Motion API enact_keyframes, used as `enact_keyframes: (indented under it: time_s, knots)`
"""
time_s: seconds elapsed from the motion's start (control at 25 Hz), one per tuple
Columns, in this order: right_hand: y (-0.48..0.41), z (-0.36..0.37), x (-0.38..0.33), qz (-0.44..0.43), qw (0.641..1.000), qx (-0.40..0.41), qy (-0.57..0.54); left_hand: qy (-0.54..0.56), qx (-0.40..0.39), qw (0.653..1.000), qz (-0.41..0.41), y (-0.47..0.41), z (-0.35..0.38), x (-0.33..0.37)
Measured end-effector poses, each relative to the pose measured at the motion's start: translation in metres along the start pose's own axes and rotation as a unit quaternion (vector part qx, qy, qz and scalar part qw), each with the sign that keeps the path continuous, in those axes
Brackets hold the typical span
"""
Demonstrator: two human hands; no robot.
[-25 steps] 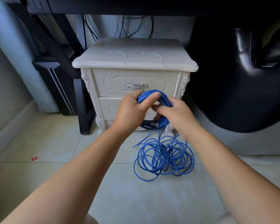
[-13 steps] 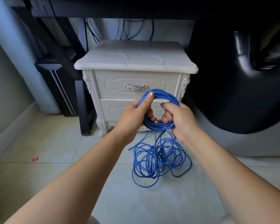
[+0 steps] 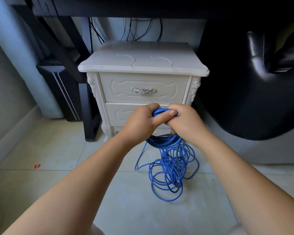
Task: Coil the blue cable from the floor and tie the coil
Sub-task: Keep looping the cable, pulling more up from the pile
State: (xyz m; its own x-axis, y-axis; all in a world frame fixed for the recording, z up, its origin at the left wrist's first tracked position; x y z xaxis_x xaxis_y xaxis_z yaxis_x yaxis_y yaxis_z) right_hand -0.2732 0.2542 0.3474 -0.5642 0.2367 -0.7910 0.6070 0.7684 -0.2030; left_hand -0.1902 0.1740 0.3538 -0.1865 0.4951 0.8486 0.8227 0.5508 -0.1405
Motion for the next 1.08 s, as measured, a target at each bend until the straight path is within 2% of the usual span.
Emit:
enact_keyframes:
  time_s: [0.08, 0.2, 0.32, 0.44, 0.52, 0.6, 0.8, 0.92, 1.08]
  knots:
    - [0.003, 0.001, -0.002, -0.005, 0.996, -0.018, -0.084, 0.043, 0.023, 0.999, -0.003, -0.001, -0.006, -0.002]
    - [0.005, 0.006, 0.011, 0.038, 0.974, -0.075, -0.212, 0.122, 0.058, 0.991, -0.018, -0.003, -0.017, -0.007]
    - [0.009, 0.017, 0.022, 0.071, 0.956, -0.108, -0.264, 0.227, 0.098, 0.968, -0.048, -0.005, -0.028, -0.015]
    - [0.008, 0.016, 0.021, 0.071, 0.939, -0.025, -0.335, 0.302, 0.122, 0.942, -0.076, 0.000, -0.024, -0.020]
    - [0.008, 0.012, 0.017, 0.086, 0.906, 0.039, -0.412, 0.346, 0.106, 0.928, -0.091, 0.004, -0.014, -0.019]
    - [0.007, 0.010, 0.015, 0.091, 0.891, 0.060, -0.440, 0.352, 0.078, 0.927, -0.102, 0.005, -0.007, -0.018]
    - [0.003, -0.001, 0.011, 0.066, 0.956, 0.060, -0.280, 0.346, -0.022, 0.930, -0.125, 0.007, 0.000, -0.022]
    - [0.001, -0.003, 0.002, 0.038, 0.989, 0.037, -0.137, 0.268, -0.051, 0.958, -0.089, 0.006, -0.003, -0.012]
    - [0.005, 0.010, -0.019, -0.018, 0.998, -0.052, 0.023, 0.158, -0.051, 0.983, -0.074, 0.005, -0.003, -0.009]
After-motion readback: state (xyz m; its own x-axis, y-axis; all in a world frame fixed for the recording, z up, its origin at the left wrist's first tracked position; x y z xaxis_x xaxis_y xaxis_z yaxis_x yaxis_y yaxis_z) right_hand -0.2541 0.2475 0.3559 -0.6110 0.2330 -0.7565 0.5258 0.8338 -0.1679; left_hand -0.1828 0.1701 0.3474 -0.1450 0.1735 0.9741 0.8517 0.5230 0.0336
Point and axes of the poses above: each hand's wrist, its own y-axis away from the middle knuckle, its own z-axis out of the palm, x = y × z, the point moved 10 cm from there along -y, towards the middle knuckle, and after that the axes turned 5 degrees about -z, right-handed, at the moved point
